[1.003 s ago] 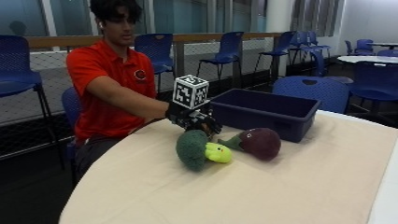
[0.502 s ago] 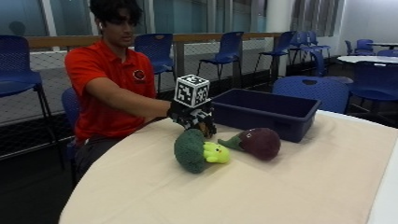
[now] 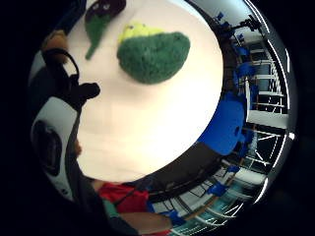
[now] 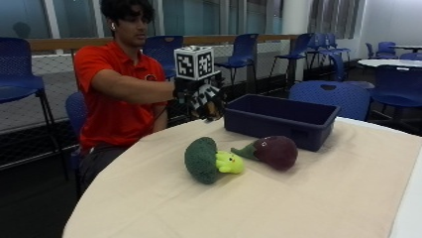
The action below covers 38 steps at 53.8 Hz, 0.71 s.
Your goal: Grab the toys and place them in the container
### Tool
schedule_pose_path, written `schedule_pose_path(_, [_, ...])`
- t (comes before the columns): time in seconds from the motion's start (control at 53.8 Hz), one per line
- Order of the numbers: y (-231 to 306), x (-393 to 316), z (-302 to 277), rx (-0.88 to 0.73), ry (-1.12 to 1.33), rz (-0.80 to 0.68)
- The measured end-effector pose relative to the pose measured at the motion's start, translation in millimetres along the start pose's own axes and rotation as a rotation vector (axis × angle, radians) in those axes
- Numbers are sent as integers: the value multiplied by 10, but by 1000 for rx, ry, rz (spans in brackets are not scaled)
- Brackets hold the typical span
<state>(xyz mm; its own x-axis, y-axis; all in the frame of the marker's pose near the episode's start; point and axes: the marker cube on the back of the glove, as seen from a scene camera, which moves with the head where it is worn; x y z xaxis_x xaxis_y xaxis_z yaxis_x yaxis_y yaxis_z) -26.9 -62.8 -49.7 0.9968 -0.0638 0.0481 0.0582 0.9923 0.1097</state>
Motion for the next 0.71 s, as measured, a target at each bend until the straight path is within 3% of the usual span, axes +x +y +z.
schedule_pose_path(0.149, [-288, -478, -319, 20, -35, -33])
schedule_pose_path(0.446, [-1072, -1953, -350, 9, 7, -215])
schedule_pose_path(0.576, [-1281, -2178, -222, 21, 60, -298])
schedule_pose_path(0.706, [-1307, -2227, -9, -99, 13, -232])
